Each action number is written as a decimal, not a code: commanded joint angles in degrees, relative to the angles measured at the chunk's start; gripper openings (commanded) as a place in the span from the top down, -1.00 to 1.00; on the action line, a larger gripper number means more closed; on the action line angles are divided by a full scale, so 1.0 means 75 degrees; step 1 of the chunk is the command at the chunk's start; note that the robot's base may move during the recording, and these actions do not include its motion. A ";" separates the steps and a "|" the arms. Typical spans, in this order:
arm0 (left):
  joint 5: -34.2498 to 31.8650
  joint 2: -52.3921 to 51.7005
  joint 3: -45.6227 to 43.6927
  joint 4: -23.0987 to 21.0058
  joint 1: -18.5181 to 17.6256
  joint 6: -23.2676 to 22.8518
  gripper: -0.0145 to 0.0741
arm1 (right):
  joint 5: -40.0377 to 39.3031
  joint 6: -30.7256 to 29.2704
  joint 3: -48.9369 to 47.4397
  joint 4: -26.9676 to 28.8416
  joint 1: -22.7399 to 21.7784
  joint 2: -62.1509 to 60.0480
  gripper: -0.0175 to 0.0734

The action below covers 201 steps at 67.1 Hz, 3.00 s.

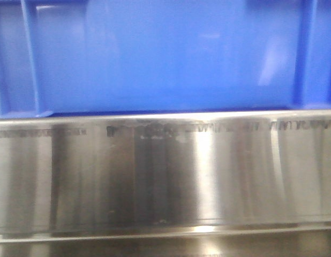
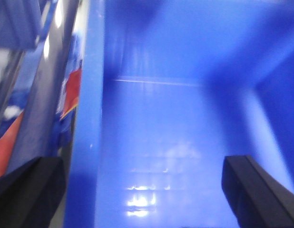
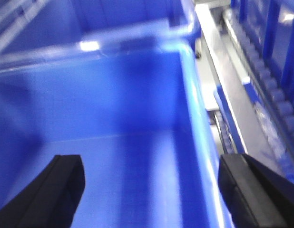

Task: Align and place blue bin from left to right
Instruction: 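Open both grippers to release the bin's side walls, then raise both open grippers up and away from the placed bin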

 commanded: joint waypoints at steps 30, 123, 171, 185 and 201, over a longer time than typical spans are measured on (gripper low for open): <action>0.0432 -0.0246 -0.0872 0.0134 -0.0032 0.0017 0.92 | -0.0114 -0.0612 -0.0086 -0.0011 -0.0002 -0.0845 0.78; -0.7964 -0.7005 0.7544 0.1723 -0.0060 0.0277 0.92 | -0.3621 -0.2940 0.5520 0.0483 0.0093 -0.7045 0.79; -0.7964 -0.7005 0.7544 0.1723 -0.0060 0.0277 0.92 | -0.3639 -0.2940 0.5520 0.0483 0.0093 -0.7047 0.79; -0.7964 -0.7005 0.7544 0.1723 -0.0060 0.0277 0.92 | -0.3639 -0.2940 0.5520 0.0483 0.0093 -0.7047 0.79; -0.7964 -0.7005 0.7544 0.1723 -0.0060 0.0277 0.92 | -0.3639 -0.2940 0.5520 0.0483 0.0093 -0.7047 0.79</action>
